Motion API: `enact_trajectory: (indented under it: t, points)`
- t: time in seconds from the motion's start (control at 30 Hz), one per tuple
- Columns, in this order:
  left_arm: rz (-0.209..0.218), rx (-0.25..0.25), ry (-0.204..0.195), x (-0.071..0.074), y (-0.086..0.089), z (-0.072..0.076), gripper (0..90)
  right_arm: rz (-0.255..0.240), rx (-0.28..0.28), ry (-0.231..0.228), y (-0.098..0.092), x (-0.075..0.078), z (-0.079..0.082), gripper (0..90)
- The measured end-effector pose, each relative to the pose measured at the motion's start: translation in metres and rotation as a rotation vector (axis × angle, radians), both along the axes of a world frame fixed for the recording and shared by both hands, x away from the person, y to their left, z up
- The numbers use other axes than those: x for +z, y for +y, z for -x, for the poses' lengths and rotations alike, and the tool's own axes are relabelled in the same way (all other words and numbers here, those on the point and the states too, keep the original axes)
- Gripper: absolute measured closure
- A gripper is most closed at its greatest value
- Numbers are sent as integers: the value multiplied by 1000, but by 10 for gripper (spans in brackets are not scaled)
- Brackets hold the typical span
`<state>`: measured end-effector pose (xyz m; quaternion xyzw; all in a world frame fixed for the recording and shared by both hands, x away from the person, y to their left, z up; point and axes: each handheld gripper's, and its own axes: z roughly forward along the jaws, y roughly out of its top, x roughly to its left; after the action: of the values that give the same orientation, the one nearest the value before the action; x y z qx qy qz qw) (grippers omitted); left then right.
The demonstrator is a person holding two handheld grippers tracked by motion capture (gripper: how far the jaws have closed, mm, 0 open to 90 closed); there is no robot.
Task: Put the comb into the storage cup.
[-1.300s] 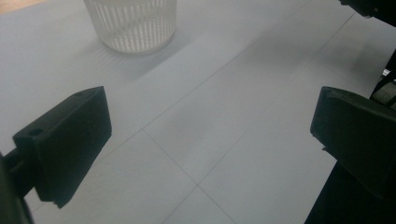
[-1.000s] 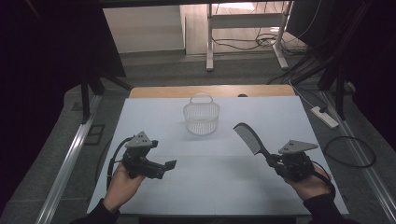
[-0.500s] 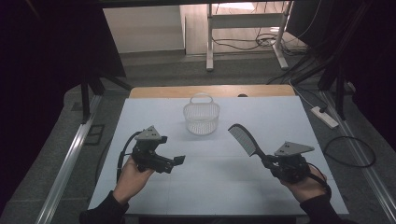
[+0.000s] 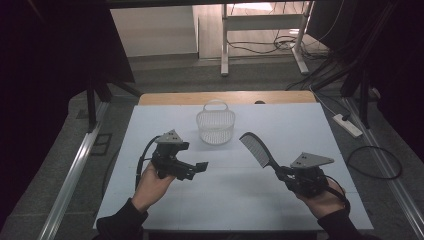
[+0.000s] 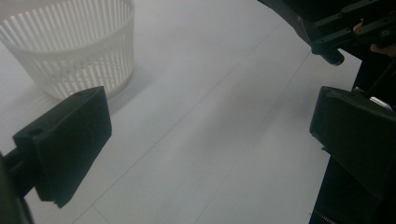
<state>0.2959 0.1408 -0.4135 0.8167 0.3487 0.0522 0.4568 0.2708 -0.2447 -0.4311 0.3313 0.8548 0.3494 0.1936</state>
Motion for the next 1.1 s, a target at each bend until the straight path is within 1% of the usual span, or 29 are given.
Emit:
enact_trajectory:
  t: [0.07,0.13,0.2,0.37,0.57,0.7,0.77,0.83,0.9,0.93,1.0,1.1]
  points:
    - [-3,-9,-1,0,-3,-2,0,-2,4,-1,2,0,1,727]
    - [-13,-4,-11,-1,-7,-4,0,1,9,-1,4,0,1,727]
    - [-9,-2,-15,-2,-9,-6,0,-4,14,-5,5,0,2,727]
    - [-2,-11,-15,-4,-16,-10,0,-5,23,-12,8,0,3,727]
    - [7,-32,-4,-5,-21,-13,0,-11,23,-20,11,0,4,727]
    - [17,-64,15,-5,-27,-17,0,-20,25,-24,13,0,5,727]
    - [37,-85,20,-7,-29,-17,0,-22,33,-27,16,0,6,727]
    - [48,-99,22,-7,-31,-18,2,-21,40,-26,18,0,7,727]
    - [49,-101,19,-7,-32,-18,3,-20,45,-30,19,0,8,727]
    - [59,-96,9,-7,-32,-17,3,-18,48,-30,22,0,9,727]
    - [80,-89,6,-8,-32,-17,2,-22,54,-34,25,-1,9,727]
    - [75,-75,-2,-8,-32,-17,0,-24,63,-41,29,-1,11,727]
